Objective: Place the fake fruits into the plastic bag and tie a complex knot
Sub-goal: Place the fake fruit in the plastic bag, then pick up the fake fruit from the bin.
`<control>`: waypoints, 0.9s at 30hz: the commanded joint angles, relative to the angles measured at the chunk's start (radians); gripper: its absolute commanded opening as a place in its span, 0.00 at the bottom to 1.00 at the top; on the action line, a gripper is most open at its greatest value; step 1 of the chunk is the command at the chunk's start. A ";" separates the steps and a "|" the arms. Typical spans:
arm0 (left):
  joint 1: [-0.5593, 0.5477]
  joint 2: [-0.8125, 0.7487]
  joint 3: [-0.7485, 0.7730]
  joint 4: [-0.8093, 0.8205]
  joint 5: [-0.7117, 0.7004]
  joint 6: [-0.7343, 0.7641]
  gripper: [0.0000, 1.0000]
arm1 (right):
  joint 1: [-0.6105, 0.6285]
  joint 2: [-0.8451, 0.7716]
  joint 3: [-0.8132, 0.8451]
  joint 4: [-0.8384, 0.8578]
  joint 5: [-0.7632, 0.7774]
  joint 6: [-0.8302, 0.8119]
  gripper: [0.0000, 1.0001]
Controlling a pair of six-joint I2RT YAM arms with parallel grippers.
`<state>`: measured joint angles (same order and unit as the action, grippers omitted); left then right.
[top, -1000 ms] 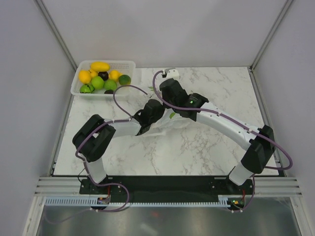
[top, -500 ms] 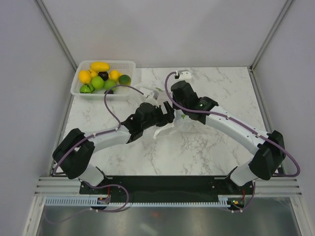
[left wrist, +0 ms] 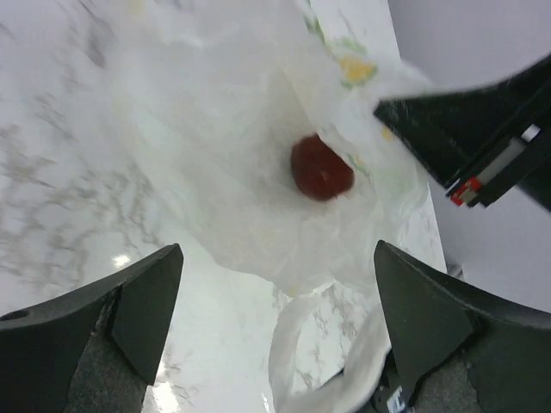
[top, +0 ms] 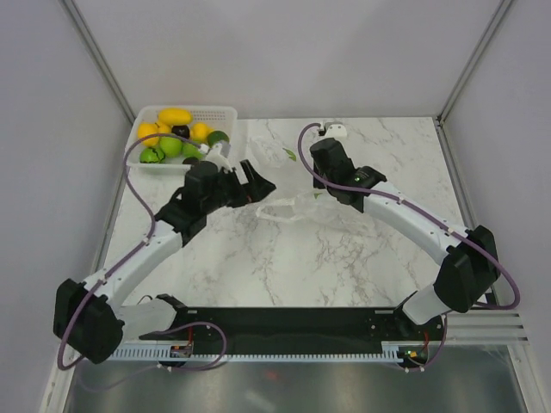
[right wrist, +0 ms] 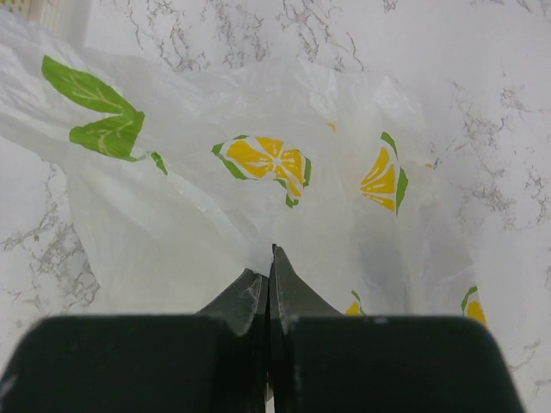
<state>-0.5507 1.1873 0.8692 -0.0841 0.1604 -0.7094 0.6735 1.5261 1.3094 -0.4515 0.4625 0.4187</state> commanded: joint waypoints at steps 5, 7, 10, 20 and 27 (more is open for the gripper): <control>0.311 -0.017 0.197 -0.137 0.041 0.116 1.00 | -0.022 0.006 -0.025 0.033 -0.015 -0.032 0.00; 0.348 0.078 0.278 -0.207 -0.017 0.179 1.00 | -0.023 0.000 -0.032 0.034 -0.024 -0.040 0.00; 0.389 0.216 0.359 -0.256 -0.290 0.226 1.00 | -0.023 -0.004 -0.039 0.039 -0.042 -0.044 0.00; 0.543 0.688 0.749 -0.341 -0.305 0.289 1.00 | -0.023 -0.026 -0.065 0.053 -0.102 -0.070 0.00; 0.546 1.000 1.067 -0.517 -0.326 0.320 1.00 | -0.022 -0.018 -0.064 0.066 -0.147 -0.074 0.00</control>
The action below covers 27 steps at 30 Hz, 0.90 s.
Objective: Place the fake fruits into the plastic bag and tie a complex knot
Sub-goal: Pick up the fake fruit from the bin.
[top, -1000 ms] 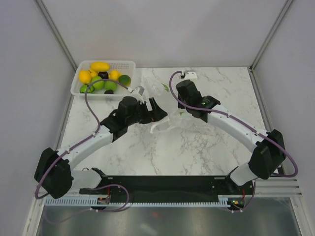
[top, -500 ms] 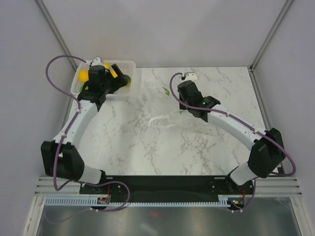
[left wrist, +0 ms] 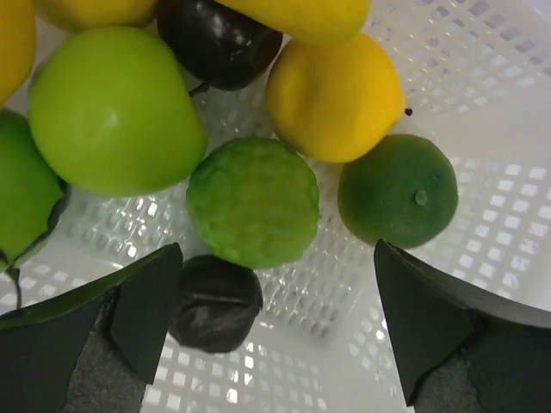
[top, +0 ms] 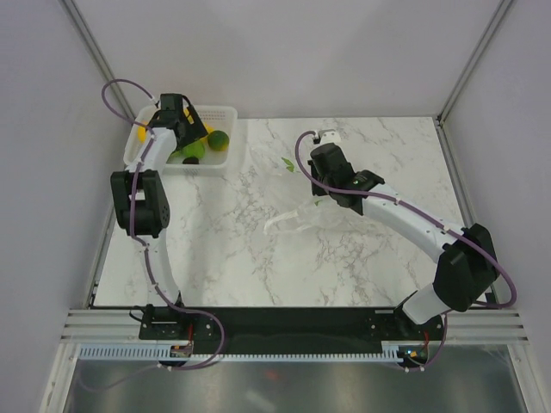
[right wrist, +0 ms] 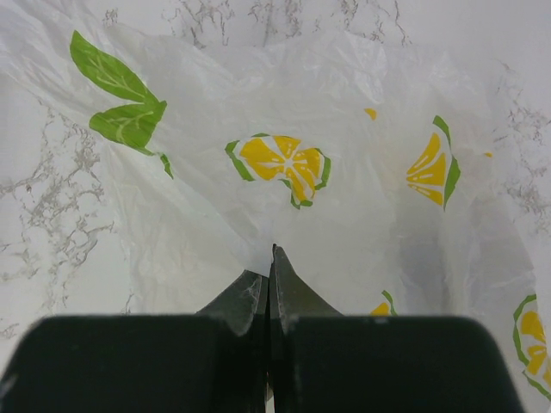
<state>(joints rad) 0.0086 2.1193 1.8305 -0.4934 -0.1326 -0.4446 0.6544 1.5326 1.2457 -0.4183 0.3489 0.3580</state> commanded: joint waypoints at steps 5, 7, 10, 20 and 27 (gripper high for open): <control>-0.012 0.204 0.188 -0.120 -0.046 0.067 0.98 | -0.004 -0.029 -0.017 0.053 -0.034 -0.014 0.00; -0.012 0.250 0.223 -0.129 -0.029 0.067 0.96 | -0.004 -0.034 -0.023 0.058 -0.031 -0.013 0.00; -0.012 0.261 0.228 -0.134 -0.004 0.050 0.65 | -0.004 -0.037 -0.023 0.059 -0.030 -0.014 0.00; -0.012 -0.027 0.058 0.016 0.063 -0.009 0.39 | -0.004 -0.038 -0.028 0.062 -0.030 -0.017 0.00; -0.021 -0.341 -0.254 0.172 0.128 -0.069 0.40 | -0.004 -0.049 -0.019 0.058 -0.024 -0.019 0.00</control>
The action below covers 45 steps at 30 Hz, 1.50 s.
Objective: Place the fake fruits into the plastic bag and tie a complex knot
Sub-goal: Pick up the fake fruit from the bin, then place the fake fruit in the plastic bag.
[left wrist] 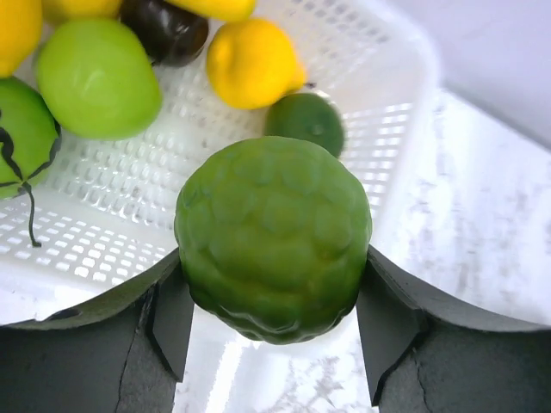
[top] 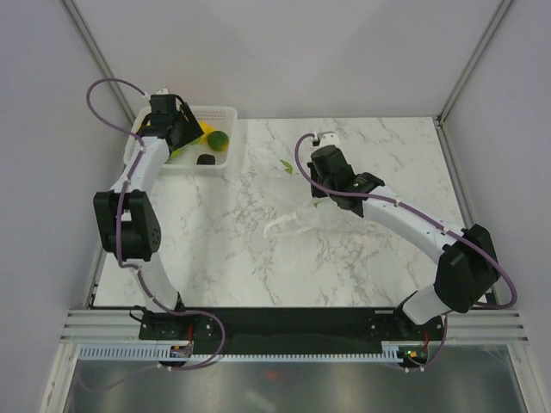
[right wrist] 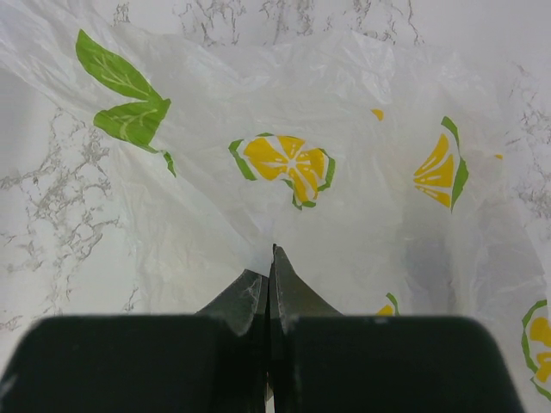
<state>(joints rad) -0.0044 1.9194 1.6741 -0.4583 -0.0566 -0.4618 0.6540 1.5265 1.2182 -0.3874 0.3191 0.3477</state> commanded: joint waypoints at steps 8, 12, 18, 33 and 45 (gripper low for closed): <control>-0.143 -0.465 -0.468 0.334 0.340 -0.150 0.41 | -0.004 -0.017 0.104 -0.034 -0.012 -0.019 0.00; -0.313 -0.601 -0.650 0.473 0.273 -0.175 0.41 | -0.004 -0.029 0.107 -0.042 -0.011 -0.007 0.00; -0.523 -0.645 -0.826 0.682 0.196 -0.224 0.40 | -0.002 -0.046 0.107 -0.051 -0.031 0.014 0.00; -0.661 -0.275 -0.692 0.733 0.216 -0.310 0.39 | -0.001 -0.069 0.147 -0.074 -0.052 0.031 0.00; -0.772 -0.220 -0.631 0.687 0.207 -0.293 0.45 | 0.001 -0.100 0.135 -0.070 0.026 0.045 0.00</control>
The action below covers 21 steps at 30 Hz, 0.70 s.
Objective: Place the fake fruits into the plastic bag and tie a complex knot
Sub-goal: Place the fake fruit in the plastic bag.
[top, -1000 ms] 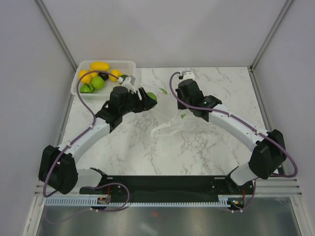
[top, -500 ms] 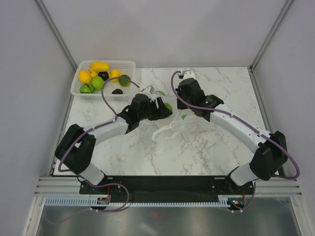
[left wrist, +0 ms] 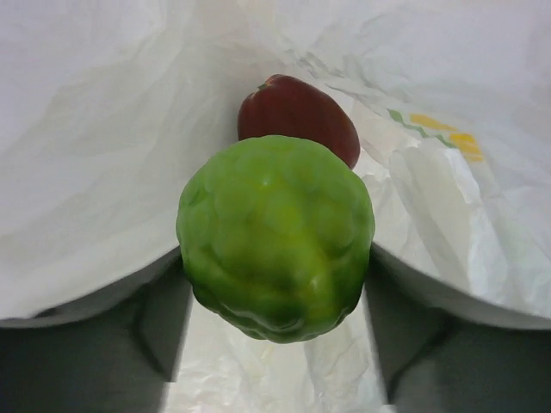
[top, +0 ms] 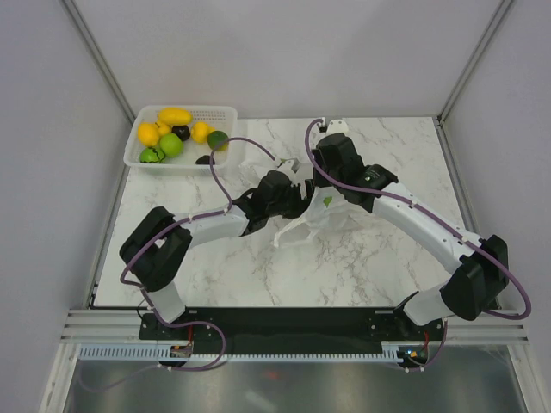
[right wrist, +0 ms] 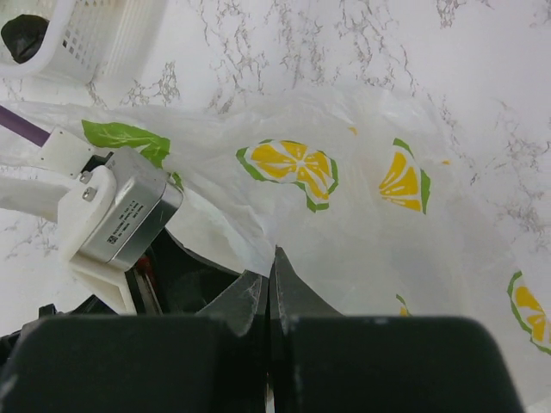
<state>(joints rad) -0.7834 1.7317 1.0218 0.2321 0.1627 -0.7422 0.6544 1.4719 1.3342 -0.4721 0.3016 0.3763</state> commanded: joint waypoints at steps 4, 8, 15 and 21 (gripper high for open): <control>0.007 -0.127 0.009 -0.092 -0.120 0.044 1.00 | -0.001 -0.050 0.011 0.015 0.059 0.016 0.00; 0.010 -0.175 0.014 -0.174 -0.101 0.095 1.00 | -0.001 -0.048 0.008 0.015 0.064 0.015 0.00; 0.064 -0.328 -0.014 -0.327 -0.098 0.132 0.98 | -0.001 -0.048 -0.007 0.015 0.070 0.012 0.00; 0.336 -0.474 -0.025 -0.477 -0.072 0.172 0.95 | -0.002 -0.061 -0.026 0.015 0.064 0.006 0.00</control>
<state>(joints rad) -0.5865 1.3289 0.9997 -0.1577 0.0910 -0.6300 0.6544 1.4525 1.3163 -0.4713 0.3473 0.3809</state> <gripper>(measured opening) 0.955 0.007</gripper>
